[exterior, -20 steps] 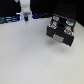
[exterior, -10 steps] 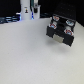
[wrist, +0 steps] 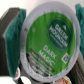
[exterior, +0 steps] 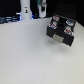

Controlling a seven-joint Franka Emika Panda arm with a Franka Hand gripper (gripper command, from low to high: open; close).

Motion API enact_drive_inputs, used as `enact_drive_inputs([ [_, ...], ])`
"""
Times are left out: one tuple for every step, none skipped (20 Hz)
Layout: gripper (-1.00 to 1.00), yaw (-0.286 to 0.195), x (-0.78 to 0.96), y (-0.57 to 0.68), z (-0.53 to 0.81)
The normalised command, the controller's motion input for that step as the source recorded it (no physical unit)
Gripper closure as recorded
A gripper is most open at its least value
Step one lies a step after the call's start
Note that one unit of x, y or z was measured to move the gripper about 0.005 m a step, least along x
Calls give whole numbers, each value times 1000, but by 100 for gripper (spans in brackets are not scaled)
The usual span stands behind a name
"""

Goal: Open the kcup holder, insert the kcup into the holder, and close the kcup holder

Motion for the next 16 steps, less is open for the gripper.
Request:
enact_drive_inputs([
  [100, 9, 217, 653, 297],
  [100, 4, 261, 662, 297],
  [100, 5, 241, 663, 279],
  [100, 9, 209, 657, 264],
  [100, 11, 187, 650, 255],
  [100, 11, 174, 652, 256],
  [100, 11, 163, 654, 242],
  [100, 13, 151, 652, 224],
  [100, 15, 146, 652, 214],
  [100, 18, 149, 637, 170],
  [100, 30, 316, 620, 274],
  [100, 38, 194, 522, 186],
  [100, 29, 224, 552, 132],
  [100, 50, 135, 514, 42],
  [100, 46, 179, 453, 43],
  [100, 35, 255, 452, 31],
])
